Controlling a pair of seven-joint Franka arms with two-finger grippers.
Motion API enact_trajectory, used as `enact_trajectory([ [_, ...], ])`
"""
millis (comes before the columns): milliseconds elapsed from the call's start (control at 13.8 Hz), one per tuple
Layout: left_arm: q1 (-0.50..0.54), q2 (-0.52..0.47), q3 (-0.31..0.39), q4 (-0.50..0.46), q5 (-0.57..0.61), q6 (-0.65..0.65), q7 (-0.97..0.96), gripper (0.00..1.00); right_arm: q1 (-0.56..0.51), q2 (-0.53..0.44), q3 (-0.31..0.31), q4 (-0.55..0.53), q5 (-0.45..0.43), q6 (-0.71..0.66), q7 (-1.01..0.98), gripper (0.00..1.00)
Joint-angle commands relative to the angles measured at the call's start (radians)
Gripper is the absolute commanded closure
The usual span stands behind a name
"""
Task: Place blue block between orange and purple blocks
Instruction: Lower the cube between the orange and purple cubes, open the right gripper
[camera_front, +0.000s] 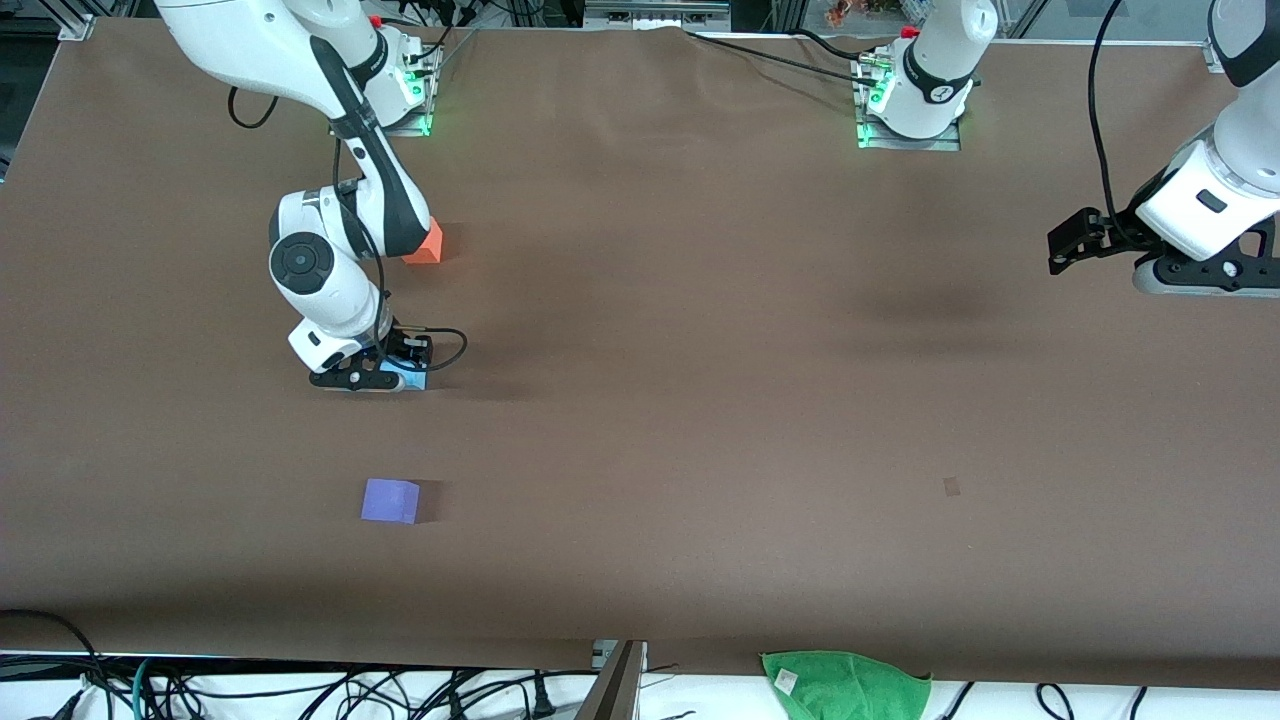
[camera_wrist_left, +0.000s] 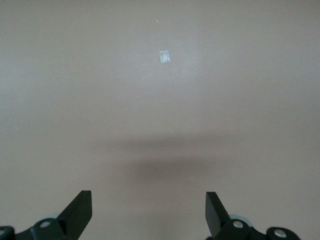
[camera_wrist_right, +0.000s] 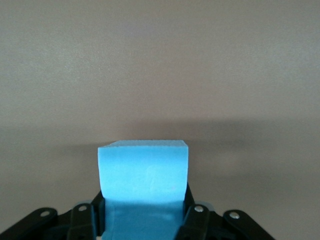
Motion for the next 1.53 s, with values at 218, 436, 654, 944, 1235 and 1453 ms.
enact_trajectory([
  [218, -0.011, -0.006, 0.006, 0.005, -0.020, -0.018, 0.017, 0.00, -0.003, 0.003, 0.007, -0.015, 0.024, 0.032, -0.006, 0.61],
  [436, -0.011, -0.007, 0.003, 0.005, -0.023, -0.019, 0.017, 0.00, -0.003, 0.003, 0.013, -0.015, 0.024, 0.034, -0.004, 0.60],
  [654, -0.011, -0.009, 0.006, 0.007, -0.083, -0.019, 0.028, 0.00, -0.003, 0.005, 0.013, -0.015, 0.024, 0.040, -0.006, 0.60],
  [944, -0.011, -0.004, 0.005, 0.033, -0.083, -0.021, 0.026, 0.00, 0.002, 0.002, 0.013, -0.007, 0.022, 0.038, -0.007, 0.01],
  [1235, -0.015, 0.011, 0.005, 0.039, -0.084, -0.016, 0.014, 0.00, 0.005, -0.040, 0.019, 0.040, 0.022, -0.030, -0.021, 0.01],
  [1453, -0.015, 0.011, 0.005, 0.039, -0.084, -0.019, 0.014, 0.00, 0.005, -0.102, 0.019, 0.158, 0.022, -0.222, -0.024, 0.01],
])
